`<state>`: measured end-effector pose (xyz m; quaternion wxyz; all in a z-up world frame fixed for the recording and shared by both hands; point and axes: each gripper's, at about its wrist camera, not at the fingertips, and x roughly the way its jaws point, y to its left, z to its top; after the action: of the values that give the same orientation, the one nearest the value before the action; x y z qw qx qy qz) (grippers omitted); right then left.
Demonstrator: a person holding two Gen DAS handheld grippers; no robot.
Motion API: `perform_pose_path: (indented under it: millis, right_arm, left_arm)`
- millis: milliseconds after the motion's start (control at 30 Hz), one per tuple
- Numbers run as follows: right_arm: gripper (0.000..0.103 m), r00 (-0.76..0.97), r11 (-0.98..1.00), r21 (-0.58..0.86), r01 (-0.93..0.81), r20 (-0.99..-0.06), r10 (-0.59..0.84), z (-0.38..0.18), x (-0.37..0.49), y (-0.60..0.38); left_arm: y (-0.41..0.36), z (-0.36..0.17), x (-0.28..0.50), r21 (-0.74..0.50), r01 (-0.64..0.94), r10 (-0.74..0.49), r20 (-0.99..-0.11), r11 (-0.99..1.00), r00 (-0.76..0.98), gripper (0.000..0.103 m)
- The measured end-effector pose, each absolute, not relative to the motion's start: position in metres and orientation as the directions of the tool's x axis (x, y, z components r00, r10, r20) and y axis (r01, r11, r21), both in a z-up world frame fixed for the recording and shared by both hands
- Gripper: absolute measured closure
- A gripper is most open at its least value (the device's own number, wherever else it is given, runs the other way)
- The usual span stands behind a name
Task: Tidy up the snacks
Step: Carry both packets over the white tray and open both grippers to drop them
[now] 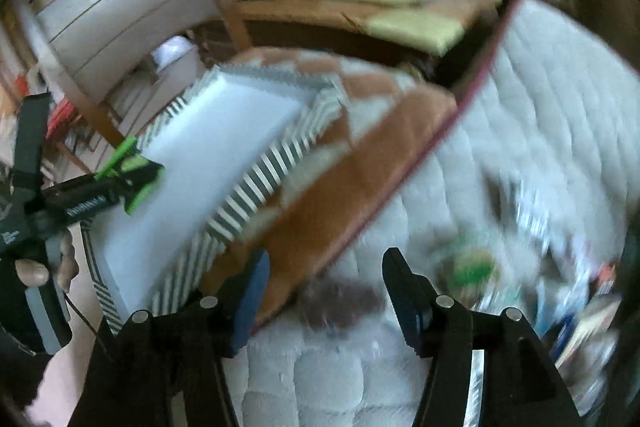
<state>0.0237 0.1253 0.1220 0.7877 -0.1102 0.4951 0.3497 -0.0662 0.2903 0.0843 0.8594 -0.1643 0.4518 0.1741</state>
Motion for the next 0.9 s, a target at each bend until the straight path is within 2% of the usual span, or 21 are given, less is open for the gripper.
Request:
perform_pose_path:
  millis: [100, 233, 267, 300, 467, 600, 633, 767, 800, 833, 900]
  right_arm:
    - [0.041, 0.238, 0.752, 0.178, -0.635, -0.881, 0.409, 0.096, 0.019, 0.120]
    - [0.043, 0.213, 0.757, 0.166, -0.632, -0.902, 0.375, 0.065, 0.023, 0.122]
    - [0.047, 0.210, 0.750, 0.178, -0.637, -0.896, 0.390, 0.063, 0.023, 0.122]
    - [0.056, 0.200, 0.744, 0.188, -0.642, -0.895, 0.399, 0.063, 0.023, 0.122]
    - [0.074, 0.193, 0.724, 0.197, -0.661, -0.888, 0.417, 0.077, 0.021, 0.117]
    - [0.093, 0.213, 0.713, 0.193, -0.674, -0.874, 0.437, 0.102, 0.021, 0.120]
    - [0.094, 0.215, 0.706, 0.187, -0.683, -0.873, 0.438, 0.106, 0.022, 0.122]
    - [0.090, 0.237, 0.734, 0.151, -0.662, -0.887, 0.397, 0.102, 0.030, 0.120]
    - [0.079, 0.252, 0.747, 0.145, -0.649, -0.886, 0.390, 0.099, 0.029, 0.116]
    - [0.058, 0.247, 0.756, 0.153, -0.636, -0.889, 0.387, 0.095, 0.030, 0.112]
    - [0.047, 0.201, 0.753, 0.211, -0.624, -0.887, 0.415, 0.086, 0.031, 0.107]
  left_arm:
    - [0.288, 0.082, -0.065, -0.118, -0.443, 0.150, -0.839, 0.889, 0.523, 0.071]
    - [0.288, 0.078, -0.065, -0.114, -0.449, 0.148, -0.849, 0.886, 0.508, 0.071]
    - [0.289, 0.077, -0.065, -0.113, -0.452, 0.149, -0.851, 0.885, 0.504, 0.071]
    - [0.289, 0.077, -0.065, -0.112, -0.453, 0.150, -0.851, 0.884, 0.503, 0.071]
    - [0.293, 0.078, -0.066, -0.120, -0.460, 0.148, -0.850, 0.880, 0.506, 0.071]
    - [0.296, 0.080, -0.067, -0.117, -0.465, 0.156, -0.848, 0.878, 0.507, 0.071]
    - [0.298, 0.079, -0.067, -0.119, -0.468, 0.154, -0.850, 0.876, 0.504, 0.071]
    - [0.299, 0.079, -0.069, -0.126, -0.471, 0.151, -0.849, 0.873, 0.507, 0.071]
    - [0.299, 0.079, -0.069, -0.126, -0.471, 0.150, -0.850, 0.873, 0.505, 0.071]
    - [0.300, 0.078, -0.069, -0.125, -0.471, 0.149, -0.851, 0.873, 0.503, 0.071]
    - [0.301, 0.077, -0.068, -0.122, -0.473, 0.149, -0.855, 0.872, 0.497, 0.071]
